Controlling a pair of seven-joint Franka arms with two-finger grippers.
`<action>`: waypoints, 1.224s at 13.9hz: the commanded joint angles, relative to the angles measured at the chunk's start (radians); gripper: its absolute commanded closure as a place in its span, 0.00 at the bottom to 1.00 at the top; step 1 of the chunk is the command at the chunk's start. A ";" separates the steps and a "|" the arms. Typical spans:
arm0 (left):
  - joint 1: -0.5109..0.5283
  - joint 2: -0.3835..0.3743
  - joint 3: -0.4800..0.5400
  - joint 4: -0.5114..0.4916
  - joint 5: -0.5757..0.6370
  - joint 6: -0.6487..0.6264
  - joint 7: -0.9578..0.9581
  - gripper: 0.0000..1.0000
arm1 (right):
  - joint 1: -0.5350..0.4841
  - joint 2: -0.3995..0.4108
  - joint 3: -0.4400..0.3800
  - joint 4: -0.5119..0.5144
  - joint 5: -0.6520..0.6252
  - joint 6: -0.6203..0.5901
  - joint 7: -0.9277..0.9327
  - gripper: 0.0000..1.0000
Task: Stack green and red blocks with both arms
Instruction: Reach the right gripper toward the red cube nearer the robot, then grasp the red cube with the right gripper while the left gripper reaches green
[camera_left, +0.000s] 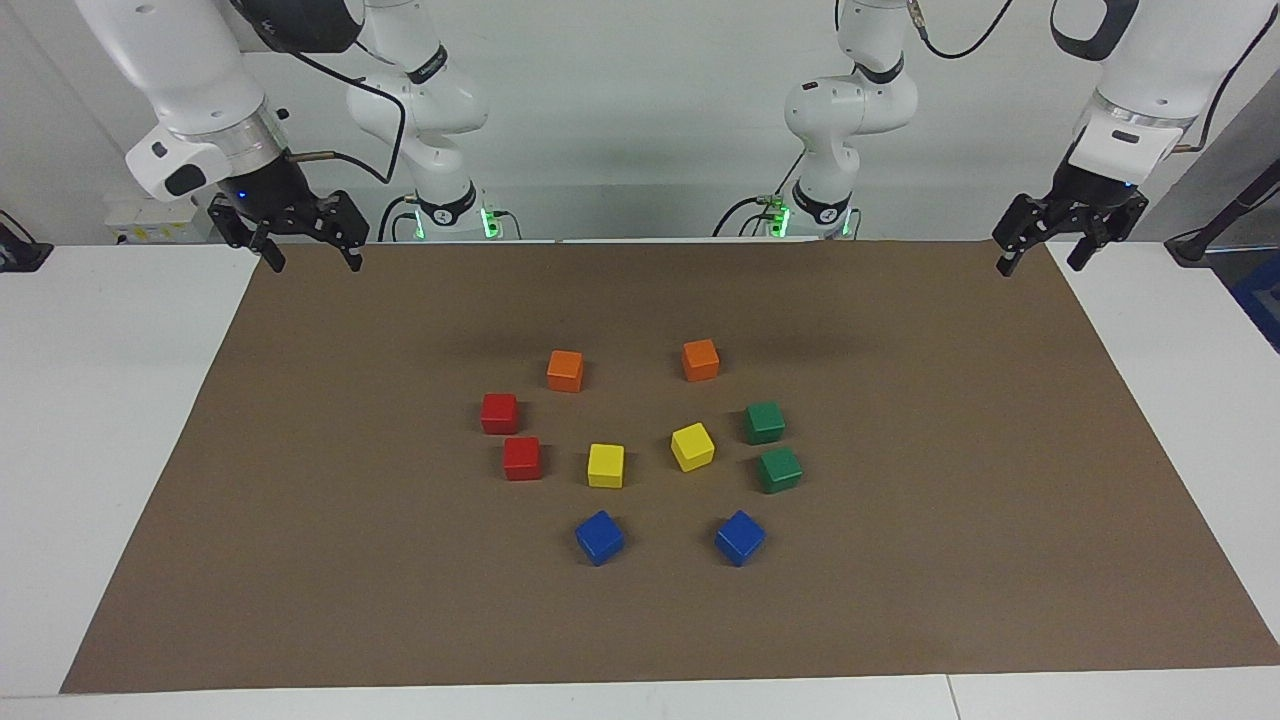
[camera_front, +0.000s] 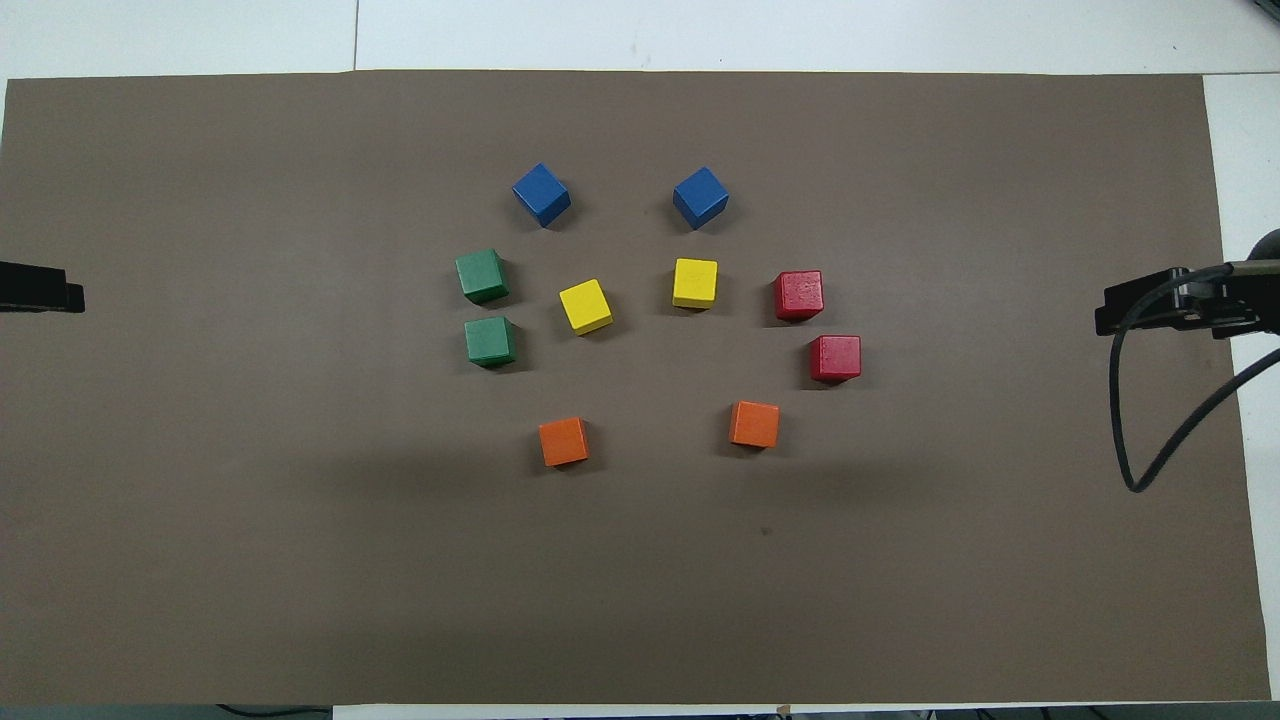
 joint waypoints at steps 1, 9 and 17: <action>0.033 -0.010 -0.005 -0.016 -0.002 0.031 -0.003 0.00 | 0.070 -0.035 0.014 -0.124 0.001 0.110 0.100 0.00; 0.021 -0.016 -0.006 -0.017 -0.002 -0.040 -0.006 0.00 | 0.195 0.119 0.014 -0.241 0.001 0.414 0.233 0.00; -0.143 -0.118 -0.017 -0.285 -0.005 0.123 -0.130 0.00 | 0.221 0.209 0.015 -0.293 -0.021 0.548 0.207 0.00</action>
